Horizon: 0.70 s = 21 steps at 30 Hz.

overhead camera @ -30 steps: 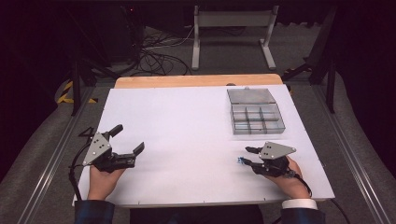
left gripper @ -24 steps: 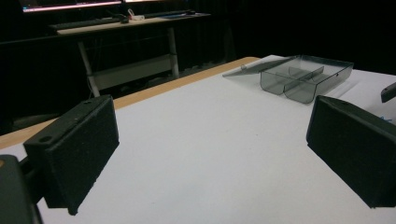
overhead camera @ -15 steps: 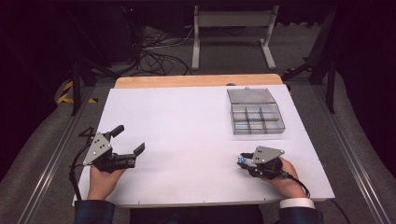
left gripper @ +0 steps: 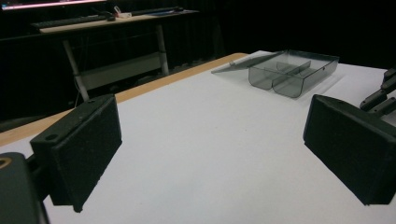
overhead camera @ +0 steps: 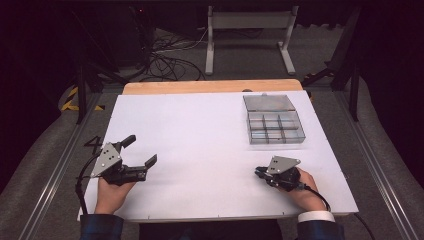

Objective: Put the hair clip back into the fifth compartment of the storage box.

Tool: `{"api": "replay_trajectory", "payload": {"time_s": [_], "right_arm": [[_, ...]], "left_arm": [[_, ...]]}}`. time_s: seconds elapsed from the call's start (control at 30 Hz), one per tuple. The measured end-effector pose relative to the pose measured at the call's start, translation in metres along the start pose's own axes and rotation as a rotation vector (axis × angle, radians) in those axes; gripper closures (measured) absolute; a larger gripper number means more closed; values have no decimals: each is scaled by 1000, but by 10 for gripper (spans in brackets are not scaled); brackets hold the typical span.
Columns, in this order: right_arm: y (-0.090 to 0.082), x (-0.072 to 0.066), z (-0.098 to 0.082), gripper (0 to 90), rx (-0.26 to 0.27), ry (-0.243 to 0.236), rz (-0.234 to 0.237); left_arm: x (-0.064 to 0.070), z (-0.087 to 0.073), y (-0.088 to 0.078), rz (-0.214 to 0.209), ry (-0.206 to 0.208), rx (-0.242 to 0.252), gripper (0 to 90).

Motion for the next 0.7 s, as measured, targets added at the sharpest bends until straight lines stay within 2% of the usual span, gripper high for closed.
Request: {"api": "replay_trajectory", "payload": {"time_s": [0.07, 0.2, 0.3, 0.6, 0.7], "right_arm": [[0, 1, 1, 841, -3, 9, -7], [-5, 4, 6, 891, 41, 47, -17], [-8, 7, 8, 898, 64, 73, -32], [-11, 11, 15, 899, 123, 98, -66], [-14, 16, 17, 899, 155, 141, -79]], "left_arm": [[1, -1, 1, -5, -1, -4, 48], [1, -1, 1, -6, 0, -5, 51], [1, -1, 1, -5, 0, -7, 53], [0, -2, 1, 1, 4, -8, 58], [0, -2, 1, 6, 8, -7, 58]]}}
Point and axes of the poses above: each handheld gripper's, and its own axes: y roughly forward along the jaws, z roughly out of its top, x roughly to its right, the point moved 8 cm from there along y, roughly forward along the jaws, and after that the axes turned 8 degrees about y, right-handed, at the moved point
